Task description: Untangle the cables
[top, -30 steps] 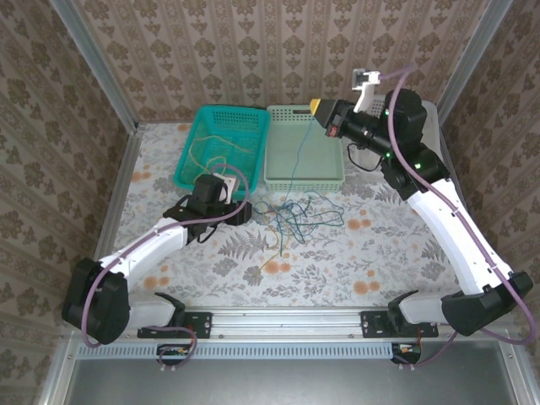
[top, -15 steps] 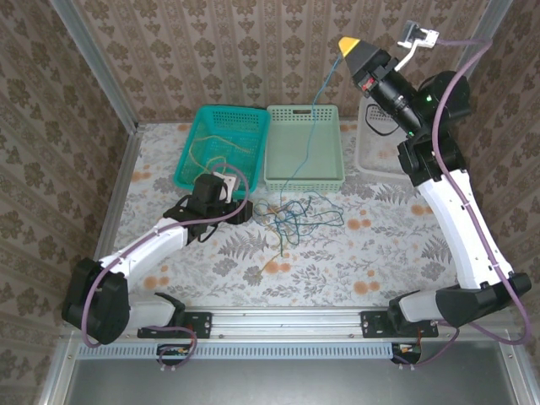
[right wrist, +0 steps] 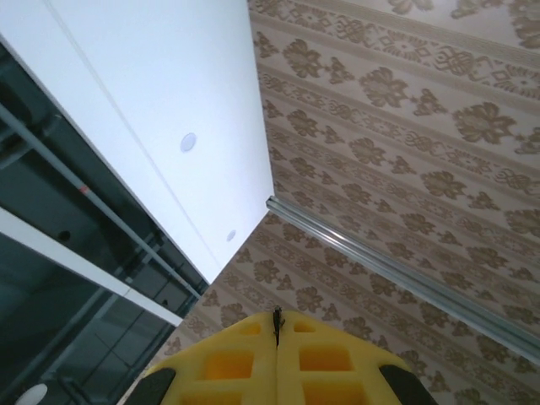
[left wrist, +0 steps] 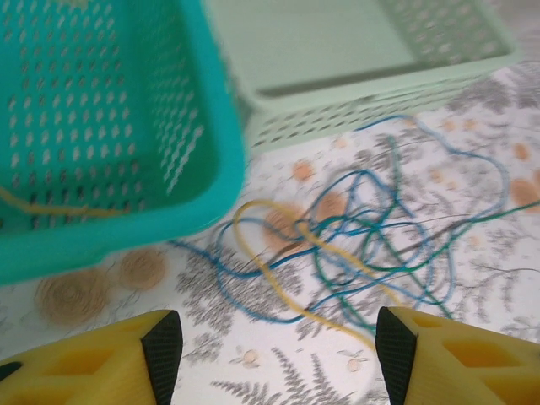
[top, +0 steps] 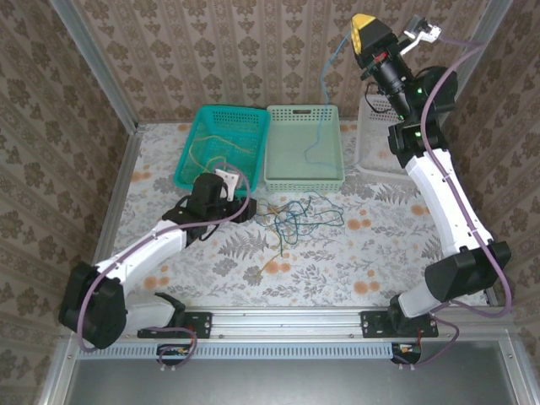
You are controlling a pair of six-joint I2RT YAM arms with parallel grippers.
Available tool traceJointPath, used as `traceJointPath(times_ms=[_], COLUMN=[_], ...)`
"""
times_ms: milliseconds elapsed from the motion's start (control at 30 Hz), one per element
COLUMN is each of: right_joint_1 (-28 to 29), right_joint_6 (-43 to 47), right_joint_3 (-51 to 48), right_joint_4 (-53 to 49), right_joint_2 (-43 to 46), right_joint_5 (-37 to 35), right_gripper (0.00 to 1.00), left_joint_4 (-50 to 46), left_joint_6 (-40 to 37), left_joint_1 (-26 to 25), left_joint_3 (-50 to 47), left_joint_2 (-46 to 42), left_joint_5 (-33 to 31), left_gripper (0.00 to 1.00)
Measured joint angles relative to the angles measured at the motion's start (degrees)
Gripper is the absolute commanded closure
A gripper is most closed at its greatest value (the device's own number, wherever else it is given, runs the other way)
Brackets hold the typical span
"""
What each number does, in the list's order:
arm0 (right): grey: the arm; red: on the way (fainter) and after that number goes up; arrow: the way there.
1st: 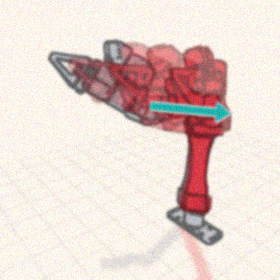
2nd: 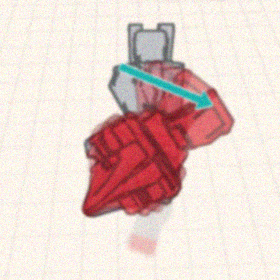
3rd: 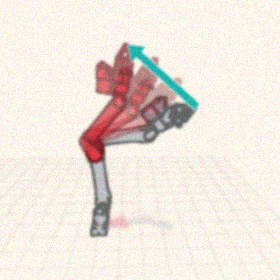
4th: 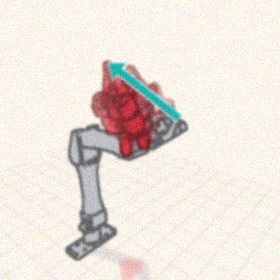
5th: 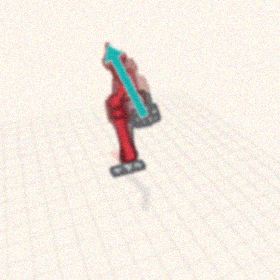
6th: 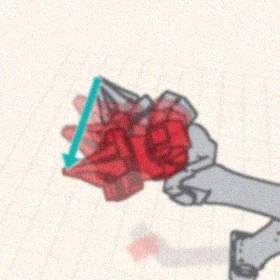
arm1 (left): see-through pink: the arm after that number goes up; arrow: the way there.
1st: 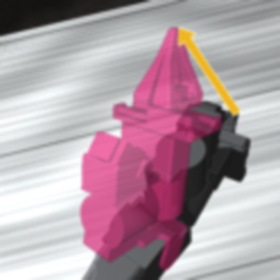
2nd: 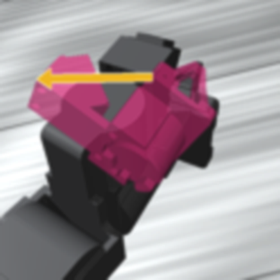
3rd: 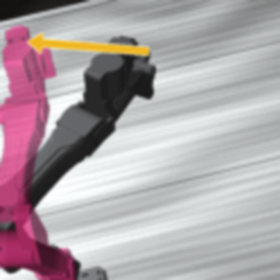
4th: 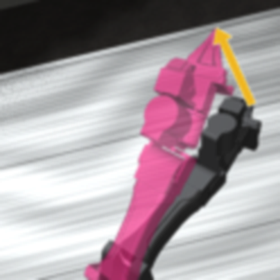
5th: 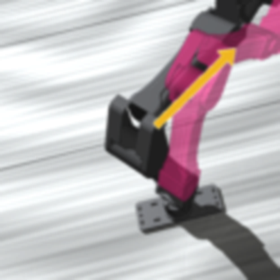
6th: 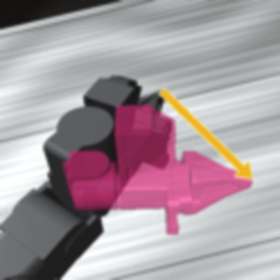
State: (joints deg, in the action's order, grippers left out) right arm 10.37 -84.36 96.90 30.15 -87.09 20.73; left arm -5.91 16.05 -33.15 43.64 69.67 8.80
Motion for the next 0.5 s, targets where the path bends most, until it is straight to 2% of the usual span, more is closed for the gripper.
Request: traceJointPath(times_ms=[133, 300, 500], right_joint_1=[0.0, 0.0, -0.02], right_joint_6=[4.28, 10.69, 12.7], right_joint_3=[-1.57, -2.27, -2.34], right_joint_4=[-2.82, -5.88, -5.51], right_joint_2=[2.1, 4.37, 1.92], right_joint_5=[-0.87, -1.46, -1.14], right_gripper=[1.0, 1.0, 1.0], left_joint_4=[1.55, 3.74, 3.8], left_joint_6=[-2.43, -2.84, -2.8], left_joint_1=[-2.99, -3.15, -3.21], left_joint_3=[3.28, 5.77, 5.77], left_joint_2=[-1.16, -0.11, 1.25], left_joint_5=[0.35, 0.46, 0.46], left_gripper=[0.33, 0.33, 0.32])
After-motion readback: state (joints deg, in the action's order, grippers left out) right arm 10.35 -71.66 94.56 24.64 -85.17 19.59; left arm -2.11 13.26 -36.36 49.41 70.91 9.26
